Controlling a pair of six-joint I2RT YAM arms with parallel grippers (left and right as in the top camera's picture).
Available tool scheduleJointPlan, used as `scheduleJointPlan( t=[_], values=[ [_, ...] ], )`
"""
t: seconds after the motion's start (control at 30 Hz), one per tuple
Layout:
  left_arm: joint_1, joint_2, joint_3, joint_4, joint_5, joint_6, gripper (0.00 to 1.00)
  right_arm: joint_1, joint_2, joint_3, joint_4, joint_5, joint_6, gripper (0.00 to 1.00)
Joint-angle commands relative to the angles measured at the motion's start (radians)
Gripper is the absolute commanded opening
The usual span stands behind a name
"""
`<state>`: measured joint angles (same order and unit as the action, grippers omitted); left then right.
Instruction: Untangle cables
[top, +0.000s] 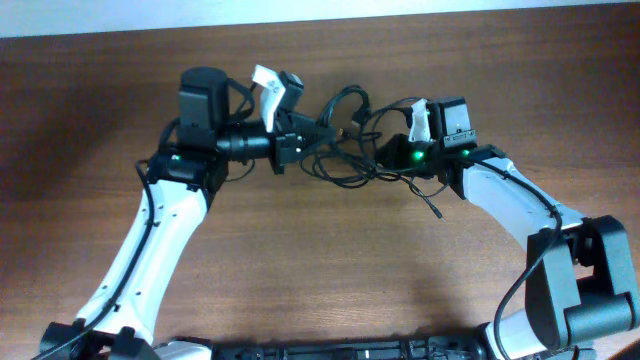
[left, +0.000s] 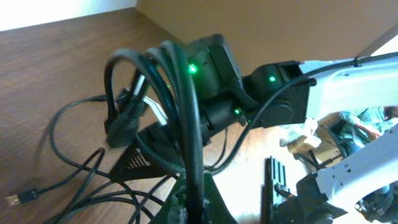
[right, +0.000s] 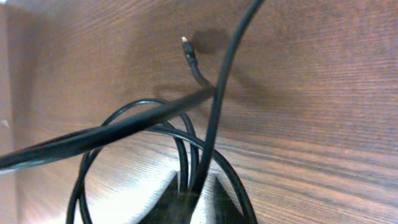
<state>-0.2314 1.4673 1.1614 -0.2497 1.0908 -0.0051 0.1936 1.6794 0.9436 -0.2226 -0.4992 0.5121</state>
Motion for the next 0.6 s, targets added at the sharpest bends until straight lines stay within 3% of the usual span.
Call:
scheduleJointPlan(
  t=[0.0, 0.1, 0.23, 0.33, 0.47, 0.57],
  values=[
    [0.079, -0.028, 0.012, -0.002, 0.045, -0.006, 0.0, 0.002, 0.013, 0.012, -0.021, 0.046, 0.001, 0.04],
    [0.169, -0.028, 0.012, -0.014, 0.036, -0.008, 0.0, 0.004, 0.013, 0.012, -0.092, 0.05, 0.001, 0.04],
    [0.237, -0.028, 0.012, -0.021, -0.226, -0.146, 0.0, 0.003, 0.013, 0.012, -0.218, 0.051, -0.011, 0.04],
    [0.234, -0.028, 0.012, -0.084, -0.357, -0.171, 0.0, 0.003, 0.013, 0.012, -0.22, 0.051, -0.045, 0.07],
    [0.229, -0.027, 0.012, -0.209, -0.389, -0.169, 0.0, 0.003, 0.013, 0.012, -0.221, 0.06, -0.052, 0.07],
    [0.168, -0.027, 0.009, -0.315, -0.389, -0.101, 0.0, 0.002, 0.013, 0.012, -0.265, 0.185, -0.059, 0.07]
  ],
)
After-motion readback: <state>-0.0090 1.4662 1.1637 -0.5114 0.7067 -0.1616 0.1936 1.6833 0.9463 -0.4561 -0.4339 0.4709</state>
